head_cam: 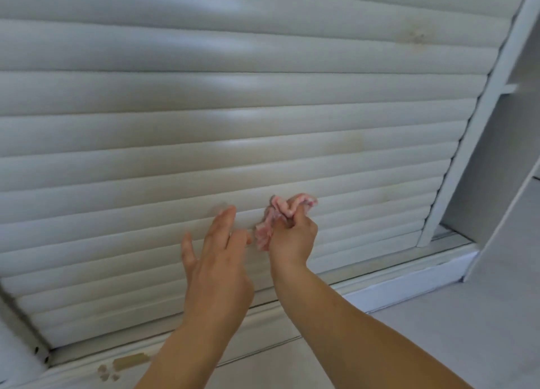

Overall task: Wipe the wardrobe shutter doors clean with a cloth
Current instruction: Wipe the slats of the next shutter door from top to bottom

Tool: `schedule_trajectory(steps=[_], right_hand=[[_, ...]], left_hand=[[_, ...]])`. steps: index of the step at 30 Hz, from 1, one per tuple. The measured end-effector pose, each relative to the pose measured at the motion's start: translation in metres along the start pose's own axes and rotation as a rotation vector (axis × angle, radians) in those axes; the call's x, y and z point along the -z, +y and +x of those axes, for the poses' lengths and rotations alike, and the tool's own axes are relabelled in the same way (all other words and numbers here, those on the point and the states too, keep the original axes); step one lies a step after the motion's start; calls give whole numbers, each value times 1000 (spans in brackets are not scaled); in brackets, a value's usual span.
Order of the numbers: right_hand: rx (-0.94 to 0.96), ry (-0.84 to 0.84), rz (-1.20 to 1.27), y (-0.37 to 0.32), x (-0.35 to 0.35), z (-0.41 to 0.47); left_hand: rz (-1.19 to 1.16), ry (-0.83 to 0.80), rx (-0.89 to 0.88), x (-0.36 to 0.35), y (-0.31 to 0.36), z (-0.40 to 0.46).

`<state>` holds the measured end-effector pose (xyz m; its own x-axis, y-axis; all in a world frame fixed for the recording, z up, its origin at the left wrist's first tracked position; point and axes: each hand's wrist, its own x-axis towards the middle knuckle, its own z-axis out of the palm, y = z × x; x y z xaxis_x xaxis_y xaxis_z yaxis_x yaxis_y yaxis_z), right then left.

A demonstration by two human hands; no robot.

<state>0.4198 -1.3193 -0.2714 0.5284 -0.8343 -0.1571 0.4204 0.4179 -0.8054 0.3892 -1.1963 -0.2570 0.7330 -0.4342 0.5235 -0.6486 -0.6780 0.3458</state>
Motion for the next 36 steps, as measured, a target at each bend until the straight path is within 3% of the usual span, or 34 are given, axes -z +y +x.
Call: schedule_trajectory(steps=[4, 10, 16, 21, 26, 30, 36], right_hand=[[-98, 20, 307, -17, 18, 21], [-46, 55, 238, -37, 36, 48], [-57, 104, 369, -69, 63, 87], [-16, 132, 393, -85, 86, 125], [35, 187, 353, -104, 106, 156], [96, 259, 409, -124, 134, 188], [239, 153, 478, -135, 138, 202]], left_hand=[[129, -117, -88, -11, 34, 19], [319, -208, -163, -19, 88, 50], [412, -251, -212, -40, 124, 65], [426, -199, -248, -67, 140, 70], [468, -290, -278, -91, 159, 78], [481, -245, -290, -100, 171, 79], [549, -226, -350, -103, 162, 84]])
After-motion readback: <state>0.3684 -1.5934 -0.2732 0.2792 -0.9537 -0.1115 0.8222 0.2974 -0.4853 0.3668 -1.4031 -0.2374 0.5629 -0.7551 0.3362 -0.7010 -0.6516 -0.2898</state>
